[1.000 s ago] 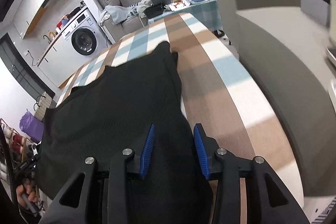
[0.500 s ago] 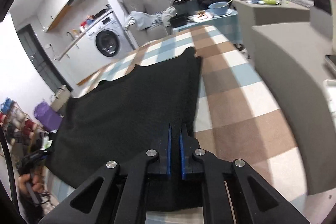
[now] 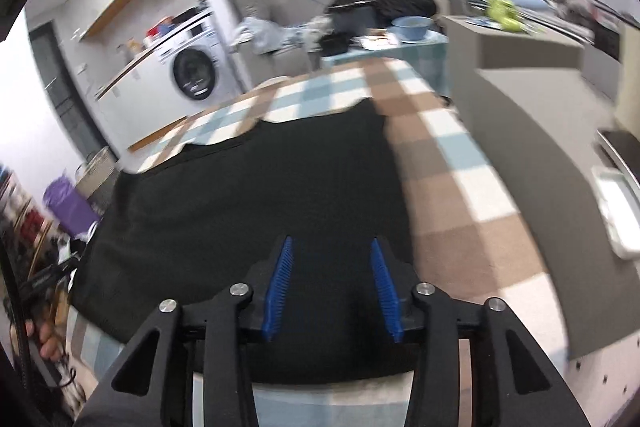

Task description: Fold small clothes

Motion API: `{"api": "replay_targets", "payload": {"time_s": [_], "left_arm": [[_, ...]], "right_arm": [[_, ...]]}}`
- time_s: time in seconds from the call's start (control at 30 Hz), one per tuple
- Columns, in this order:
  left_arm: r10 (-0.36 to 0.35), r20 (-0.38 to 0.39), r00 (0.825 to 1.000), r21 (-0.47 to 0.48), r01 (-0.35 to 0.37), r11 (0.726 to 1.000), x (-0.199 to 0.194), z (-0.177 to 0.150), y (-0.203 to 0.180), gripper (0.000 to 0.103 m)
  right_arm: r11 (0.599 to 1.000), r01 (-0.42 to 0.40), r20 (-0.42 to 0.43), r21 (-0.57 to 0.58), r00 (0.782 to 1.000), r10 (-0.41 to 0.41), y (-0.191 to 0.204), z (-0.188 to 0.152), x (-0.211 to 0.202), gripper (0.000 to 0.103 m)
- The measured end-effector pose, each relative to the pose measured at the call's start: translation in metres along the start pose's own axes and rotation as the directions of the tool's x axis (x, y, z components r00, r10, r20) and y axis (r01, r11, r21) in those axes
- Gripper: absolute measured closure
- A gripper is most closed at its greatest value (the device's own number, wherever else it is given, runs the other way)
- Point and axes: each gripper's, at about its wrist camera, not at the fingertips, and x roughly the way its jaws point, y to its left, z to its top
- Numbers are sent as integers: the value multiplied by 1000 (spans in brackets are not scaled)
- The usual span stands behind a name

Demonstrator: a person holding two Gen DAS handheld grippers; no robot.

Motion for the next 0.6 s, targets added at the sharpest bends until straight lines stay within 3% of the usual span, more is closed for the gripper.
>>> {"api": "replay_targets", "payload": {"time_s": [0.07,0.23,0.37,0.5,0.6], "left_arm": [[-26,-34,999,35,27,999,14,0,-24,56],[-61,-99,993,88,69,994,42,-7,-66,56],[-59,-102,993,124,71,990,51,-10,-80,52],[-53,-111,992,141,69,988,55,-13,-81,49],[-40,-105,994,135,54,989,53,-14,-74,49]], "right_arm": [[999,-23,-38,-39,999,22,20,-1,15,48],[987,-58,-111,-150,993,42,72,-7,53,48],[972,-80,-152,-219,987,47,101,-11,76,48],[956,-10,-173,-292,984,-42,111,-19,94,48],[963,-1,-169,-271,985,-46,98,-21,85,47]]}}
